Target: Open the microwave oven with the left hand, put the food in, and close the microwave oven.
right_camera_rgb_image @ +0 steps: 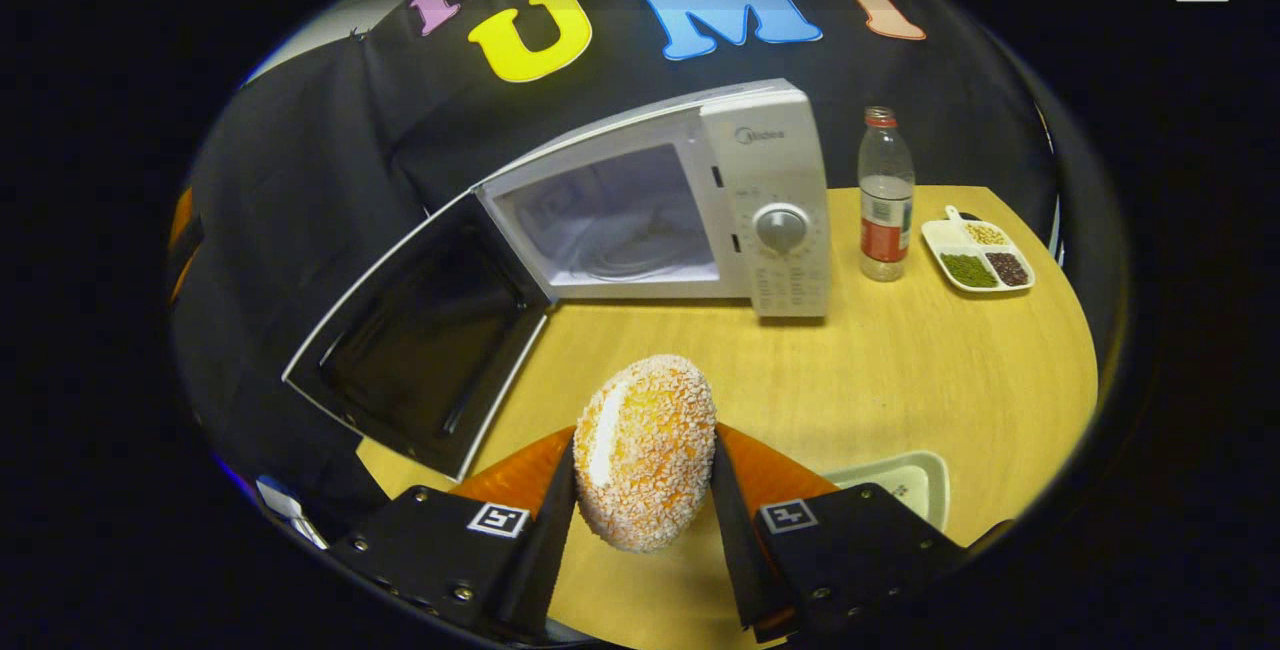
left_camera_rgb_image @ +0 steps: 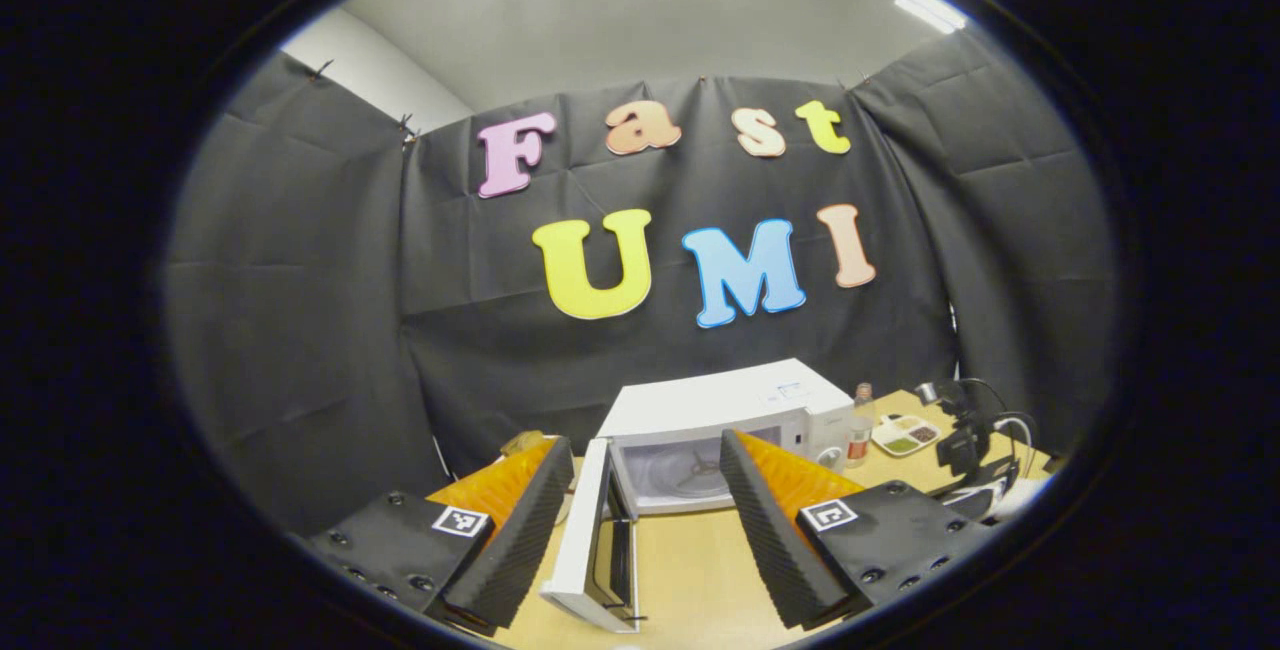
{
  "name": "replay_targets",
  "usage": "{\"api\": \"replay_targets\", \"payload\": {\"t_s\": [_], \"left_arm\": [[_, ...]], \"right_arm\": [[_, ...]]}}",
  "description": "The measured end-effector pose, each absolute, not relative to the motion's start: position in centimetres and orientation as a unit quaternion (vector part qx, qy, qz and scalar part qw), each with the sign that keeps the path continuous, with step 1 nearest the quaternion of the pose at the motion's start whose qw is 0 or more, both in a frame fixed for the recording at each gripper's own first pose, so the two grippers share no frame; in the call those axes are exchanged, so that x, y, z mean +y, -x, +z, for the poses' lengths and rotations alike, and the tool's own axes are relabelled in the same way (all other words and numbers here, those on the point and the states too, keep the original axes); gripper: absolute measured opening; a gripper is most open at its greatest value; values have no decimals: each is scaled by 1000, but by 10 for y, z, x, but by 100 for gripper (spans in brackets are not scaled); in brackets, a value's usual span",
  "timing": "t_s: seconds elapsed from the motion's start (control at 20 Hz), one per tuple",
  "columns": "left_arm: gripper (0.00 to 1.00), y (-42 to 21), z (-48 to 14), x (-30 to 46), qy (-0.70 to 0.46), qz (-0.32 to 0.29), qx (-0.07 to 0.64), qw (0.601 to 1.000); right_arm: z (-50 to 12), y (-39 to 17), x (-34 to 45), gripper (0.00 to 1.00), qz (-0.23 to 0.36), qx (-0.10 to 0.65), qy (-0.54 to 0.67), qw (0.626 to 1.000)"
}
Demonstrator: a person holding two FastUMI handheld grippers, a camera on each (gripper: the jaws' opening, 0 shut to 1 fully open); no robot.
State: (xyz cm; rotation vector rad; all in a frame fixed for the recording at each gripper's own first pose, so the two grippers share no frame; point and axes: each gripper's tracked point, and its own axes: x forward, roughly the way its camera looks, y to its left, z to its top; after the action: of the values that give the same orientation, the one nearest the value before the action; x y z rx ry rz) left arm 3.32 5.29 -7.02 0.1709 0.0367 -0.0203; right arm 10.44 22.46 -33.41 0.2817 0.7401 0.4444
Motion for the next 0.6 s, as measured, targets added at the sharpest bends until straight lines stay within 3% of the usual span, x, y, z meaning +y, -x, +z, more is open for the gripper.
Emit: {"api": "replay_targets", "payload": {"t_s": [0.15, 0.6], "left_arm": [[99, -44, -81, 65, -76, -26, 25, 996], [100, -76, -107, 137, -68, -27, 42, 996]], "right_arm": [[-333, -151, 271, 69, 196, 338, -164, 906], [-349, -293, 348, 69, 68, 268, -257, 926]]}}
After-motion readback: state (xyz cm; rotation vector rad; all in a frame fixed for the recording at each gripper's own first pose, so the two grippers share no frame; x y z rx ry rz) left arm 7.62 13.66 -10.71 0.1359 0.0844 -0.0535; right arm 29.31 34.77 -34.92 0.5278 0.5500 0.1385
